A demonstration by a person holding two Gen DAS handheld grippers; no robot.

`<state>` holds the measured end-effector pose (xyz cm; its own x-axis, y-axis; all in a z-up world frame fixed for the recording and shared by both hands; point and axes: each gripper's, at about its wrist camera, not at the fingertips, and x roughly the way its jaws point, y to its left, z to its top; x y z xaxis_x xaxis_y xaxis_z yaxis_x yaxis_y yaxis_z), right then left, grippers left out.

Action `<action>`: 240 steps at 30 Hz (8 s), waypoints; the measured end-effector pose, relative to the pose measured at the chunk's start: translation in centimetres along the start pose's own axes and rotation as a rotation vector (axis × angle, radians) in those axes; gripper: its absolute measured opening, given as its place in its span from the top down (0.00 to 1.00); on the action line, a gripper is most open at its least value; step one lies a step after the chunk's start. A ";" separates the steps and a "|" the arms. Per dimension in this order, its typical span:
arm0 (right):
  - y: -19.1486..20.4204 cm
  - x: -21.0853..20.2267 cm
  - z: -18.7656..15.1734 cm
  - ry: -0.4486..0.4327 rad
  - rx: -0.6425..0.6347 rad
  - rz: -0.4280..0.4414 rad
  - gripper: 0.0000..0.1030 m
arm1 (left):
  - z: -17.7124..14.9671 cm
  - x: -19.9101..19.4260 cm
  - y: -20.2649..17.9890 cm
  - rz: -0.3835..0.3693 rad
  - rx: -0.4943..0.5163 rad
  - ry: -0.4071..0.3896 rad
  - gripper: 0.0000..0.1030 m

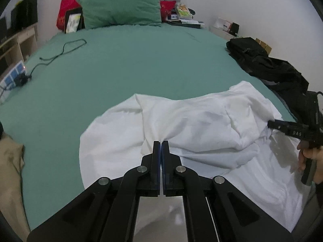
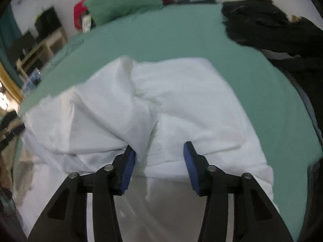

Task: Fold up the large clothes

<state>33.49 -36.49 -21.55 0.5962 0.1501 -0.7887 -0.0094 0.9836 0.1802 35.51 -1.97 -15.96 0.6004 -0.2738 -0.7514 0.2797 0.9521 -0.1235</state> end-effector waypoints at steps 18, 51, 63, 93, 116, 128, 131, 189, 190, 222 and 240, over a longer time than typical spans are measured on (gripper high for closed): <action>11.6 3.1 1.3 -0.046 -0.396 -0.062 0.32 | -1.1 1.1 1.7 -0.031 -0.093 0.077 0.63; -11.0 -12.8 -9.7 -0.028 -0.063 -0.192 0.32 | -19.0 -15.0 7.0 0.212 -0.486 0.075 0.37; -12.0 -12.1 -11.9 0.057 -0.047 -0.103 0.32 | -21.1 -14.3 6.0 0.230 -0.427 0.185 0.35; -9.8 -14.7 -15.7 0.041 0.183 0.178 0.96 | -23.2 -16.0 4.9 0.172 -0.374 0.236 0.98; -9.6 -26.2 -15.8 -0.161 0.115 0.106 0.96 | -20.6 -29.7 4.2 0.153 -0.364 -0.092 0.98; -9.0 -26.6 -9.5 -0.280 0.019 0.095 0.96 | -14.6 -29.6 4.5 0.112 -0.397 -0.229 0.98; -9.2 -25.5 -7.0 -0.315 0.030 0.106 0.96 | -13.0 -28.3 5.2 0.106 -0.438 -0.258 0.98; -8.3 -10.4 -9.8 -0.014 0.193 0.103 0.92 | -14.4 -10.7 4.8 0.171 -0.453 0.029 0.99; -8.2 -10.8 -10.1 -0.017 0.194 0.097 0.92 | -14.9 -11.4 4.5 0.177 -0.454 0.026 0.99; -3.9 -13.3 -9.8 -0.032 0.050 0.148 0.60 | -14.8 -11.6 -0.5 -0.054 -0.376 0.085 0.49; 1.4 -4.7 -5.8 0.155 -0.151 0.174 0.43 | -10.4 -3.9 -1.4 -0.096 -0.375 0.177 0.41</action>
<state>26.01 -35.22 -20.97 0.4450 0.3203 -0.8363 -0.2275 0.9436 0.2404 24.94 -0.83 -19.57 0.4378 -0.3675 -0.8205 0.0170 0.9158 -0.4012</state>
